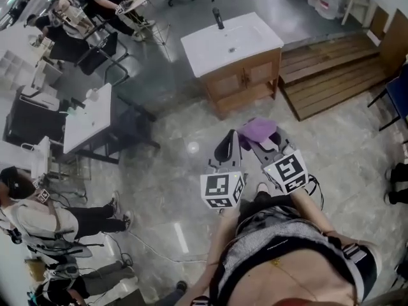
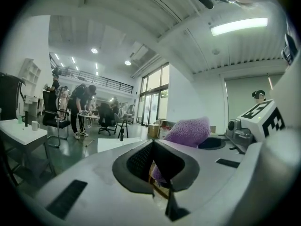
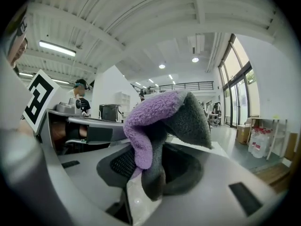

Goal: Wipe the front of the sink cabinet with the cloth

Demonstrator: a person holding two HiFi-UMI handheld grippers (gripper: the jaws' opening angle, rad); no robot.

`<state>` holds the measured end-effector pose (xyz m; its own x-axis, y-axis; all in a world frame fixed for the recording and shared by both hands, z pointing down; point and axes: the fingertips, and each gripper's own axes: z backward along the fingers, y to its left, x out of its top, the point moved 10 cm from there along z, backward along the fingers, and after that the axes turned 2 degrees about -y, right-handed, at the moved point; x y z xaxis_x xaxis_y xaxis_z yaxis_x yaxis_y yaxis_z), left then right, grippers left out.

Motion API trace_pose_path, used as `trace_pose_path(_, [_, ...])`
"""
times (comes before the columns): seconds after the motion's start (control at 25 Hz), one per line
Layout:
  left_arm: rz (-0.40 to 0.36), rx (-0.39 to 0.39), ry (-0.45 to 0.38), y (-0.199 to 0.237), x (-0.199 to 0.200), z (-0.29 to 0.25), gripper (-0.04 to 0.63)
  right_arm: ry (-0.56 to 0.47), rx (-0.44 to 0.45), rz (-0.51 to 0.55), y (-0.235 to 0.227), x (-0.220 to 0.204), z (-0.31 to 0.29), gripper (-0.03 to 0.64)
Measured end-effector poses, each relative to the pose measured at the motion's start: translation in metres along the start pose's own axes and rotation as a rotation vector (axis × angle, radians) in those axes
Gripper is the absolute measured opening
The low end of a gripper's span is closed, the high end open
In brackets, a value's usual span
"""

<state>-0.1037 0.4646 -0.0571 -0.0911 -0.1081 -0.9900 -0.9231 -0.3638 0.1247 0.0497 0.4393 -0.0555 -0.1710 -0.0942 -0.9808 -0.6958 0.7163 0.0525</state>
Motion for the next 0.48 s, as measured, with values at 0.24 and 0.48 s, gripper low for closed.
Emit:
trace_pose_path(0.24, [-0.003, 0.028, 0.017, 0.001, -0.005, -0.013, 0.000, 0.002, 0.028, -0.013, -0.014, -0.005, -0.012, 0.179])
trace_pose_path(0.48, [-0.019, 0.046, 0.005, 0.016, -0.009, -0.032, 0.000, 0.007, 0.019, -0.029, -0.024, -0.012, -0.034, 0.179])
